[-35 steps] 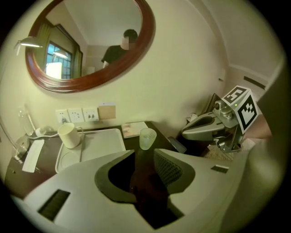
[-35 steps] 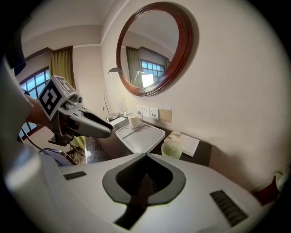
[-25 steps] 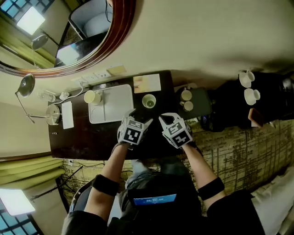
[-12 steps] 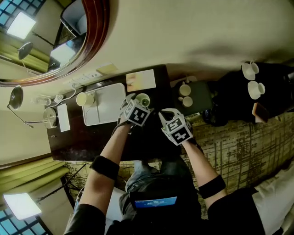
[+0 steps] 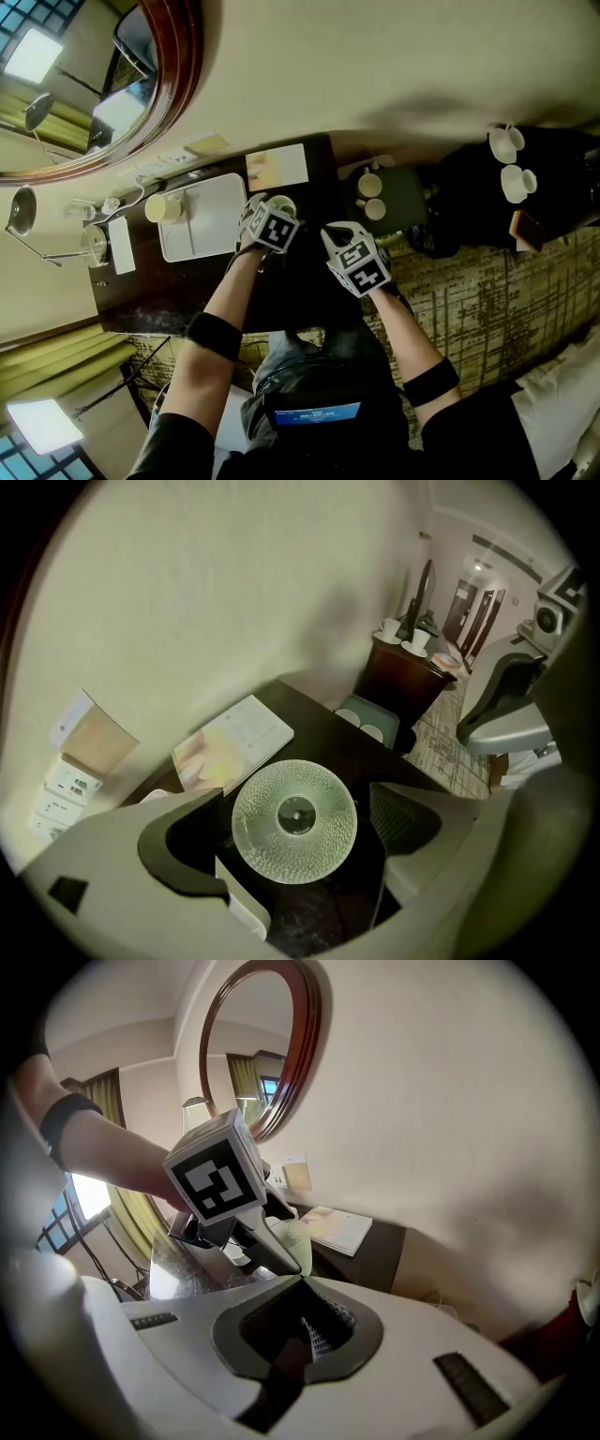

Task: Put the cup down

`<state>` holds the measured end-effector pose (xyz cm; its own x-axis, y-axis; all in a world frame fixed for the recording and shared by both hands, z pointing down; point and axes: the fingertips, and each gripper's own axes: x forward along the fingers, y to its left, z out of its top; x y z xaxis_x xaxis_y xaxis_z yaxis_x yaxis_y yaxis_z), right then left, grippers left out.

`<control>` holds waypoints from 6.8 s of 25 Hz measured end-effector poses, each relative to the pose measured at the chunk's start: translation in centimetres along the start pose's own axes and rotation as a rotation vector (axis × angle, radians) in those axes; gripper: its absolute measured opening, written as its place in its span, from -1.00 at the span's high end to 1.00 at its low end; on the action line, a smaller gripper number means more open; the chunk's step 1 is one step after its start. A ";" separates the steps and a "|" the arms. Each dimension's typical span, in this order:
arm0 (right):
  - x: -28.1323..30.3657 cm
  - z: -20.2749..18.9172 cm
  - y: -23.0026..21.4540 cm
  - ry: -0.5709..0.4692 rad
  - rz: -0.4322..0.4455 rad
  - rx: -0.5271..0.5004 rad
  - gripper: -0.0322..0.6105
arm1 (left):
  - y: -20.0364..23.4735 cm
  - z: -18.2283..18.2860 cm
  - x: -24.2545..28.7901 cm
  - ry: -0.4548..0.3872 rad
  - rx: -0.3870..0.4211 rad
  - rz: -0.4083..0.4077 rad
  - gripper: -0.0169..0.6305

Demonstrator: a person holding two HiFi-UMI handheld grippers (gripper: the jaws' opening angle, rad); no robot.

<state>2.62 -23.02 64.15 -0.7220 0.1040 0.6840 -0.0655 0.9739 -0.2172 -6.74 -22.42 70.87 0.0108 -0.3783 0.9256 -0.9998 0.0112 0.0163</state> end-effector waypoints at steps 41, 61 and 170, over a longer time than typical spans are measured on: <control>5.0 6.8 23.1 0.030 0.193 -0.252 0.90 | 5.0 -19.0 -20.2 -0.124 -0.214 0.078 -0.22; 15.4 11.8 32.5 0.050 0.236 -0.298 0.90 | 20.1 -24.1 -18.3 -0.105 -0.175 0.112 -0.22; 0.8 9.7 16.5 -0.088 0.053 -0.212 0.90 | 8.4 -24.2 -31.3 -0.579 -0.621 0.290 0.95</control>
<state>-5.74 -8.85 54.35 -0.7783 0.1468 0.6105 0.1131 0.9892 -0.0937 -15.12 11.91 51.19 -0.4189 -0.6881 0.5925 -0.7711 0.6142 0.1681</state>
